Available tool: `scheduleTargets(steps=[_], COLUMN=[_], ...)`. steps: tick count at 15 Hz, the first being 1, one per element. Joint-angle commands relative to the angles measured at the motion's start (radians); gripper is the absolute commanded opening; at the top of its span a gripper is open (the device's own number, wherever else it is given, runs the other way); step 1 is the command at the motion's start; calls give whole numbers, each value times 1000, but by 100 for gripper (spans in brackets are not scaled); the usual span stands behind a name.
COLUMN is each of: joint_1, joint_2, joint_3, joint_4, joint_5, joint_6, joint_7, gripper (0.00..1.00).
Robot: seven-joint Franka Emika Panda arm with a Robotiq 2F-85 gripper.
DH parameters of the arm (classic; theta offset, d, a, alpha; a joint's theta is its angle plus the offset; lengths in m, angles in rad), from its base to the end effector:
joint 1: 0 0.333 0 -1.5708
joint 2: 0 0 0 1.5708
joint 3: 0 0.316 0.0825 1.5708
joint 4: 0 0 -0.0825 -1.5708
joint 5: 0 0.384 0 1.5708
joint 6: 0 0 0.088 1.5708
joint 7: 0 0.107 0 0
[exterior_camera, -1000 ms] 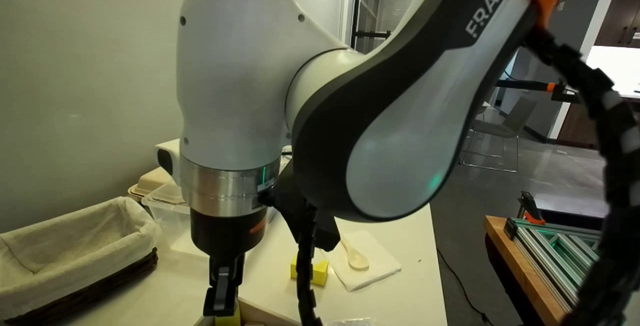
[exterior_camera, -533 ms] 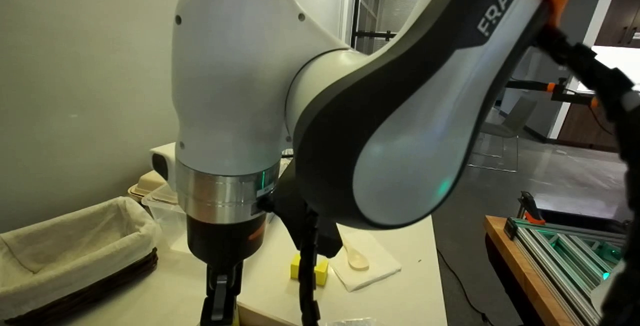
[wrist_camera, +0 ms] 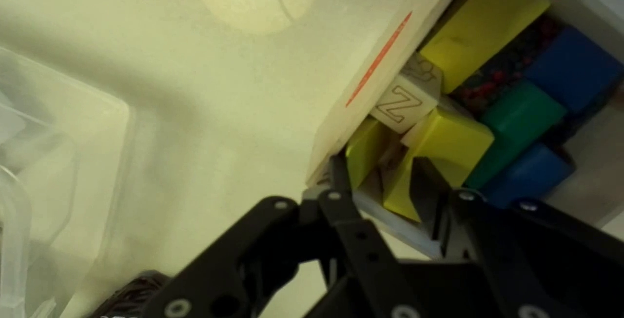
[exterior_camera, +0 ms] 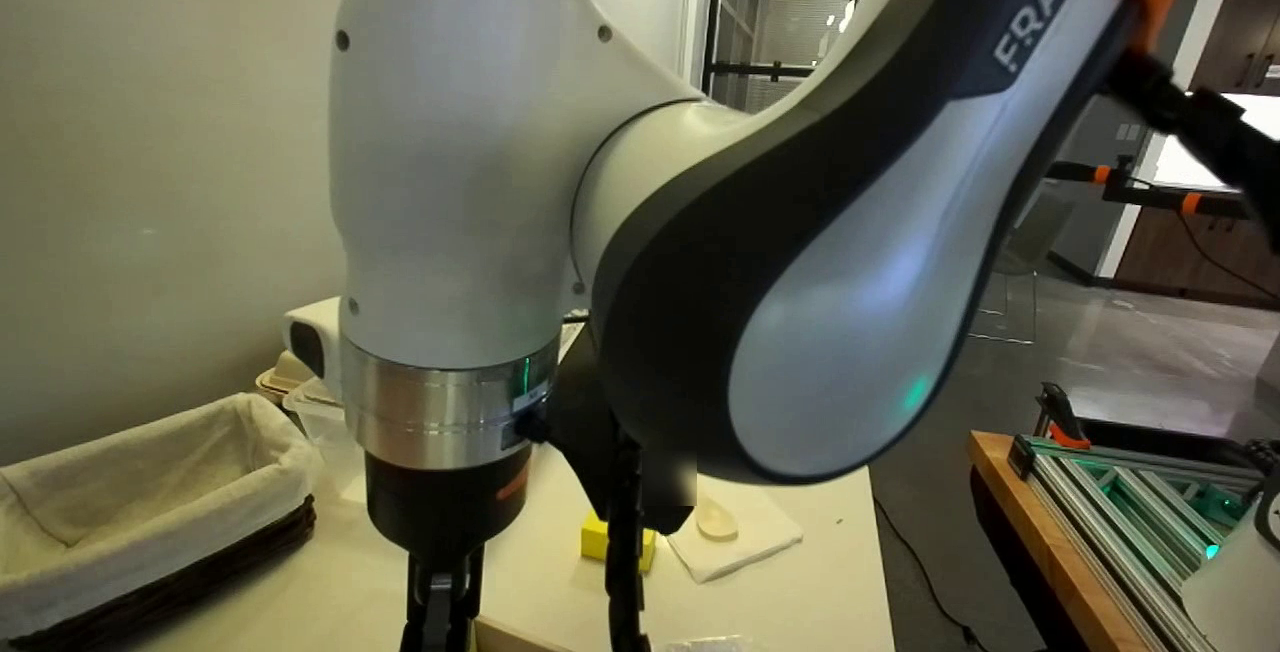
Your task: Remove two yellows block from the box
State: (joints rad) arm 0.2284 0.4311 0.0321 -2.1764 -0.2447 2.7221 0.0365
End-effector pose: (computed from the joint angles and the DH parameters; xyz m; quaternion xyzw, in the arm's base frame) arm 0.5506 0.1561 0.2005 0.9733 0.2167 0.0643 0.0404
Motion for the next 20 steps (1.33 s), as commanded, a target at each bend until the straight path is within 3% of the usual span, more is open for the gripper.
scheduleTargets(steps=[1, 6, 9, 10, 11, 15, 16, 17, 20], joint_1=[20, 35, 43, 45, 46, 44, 42, 41, 33], joint_2=[2, 1, -5, -8, -11, -19, -23, -25, -30], joint_3=[3, 6, 7, 7, 7, 17, 22, 26, 45], joint_4=[-8, -9, -15, -17, -18, -28, -32, -33, -36], joint_5=[-11, -12, -13, -13, -13, 1, 6, 10, 27], joint_6=[-27, -34, -38, -40, -38, -41, -38, -38, -38], joint_7=[20, 22, 27, 28, 30, 32, 32, 33, 29], gripper=[41, 39, 47, 46, 52, 58, 67, 64, 71])
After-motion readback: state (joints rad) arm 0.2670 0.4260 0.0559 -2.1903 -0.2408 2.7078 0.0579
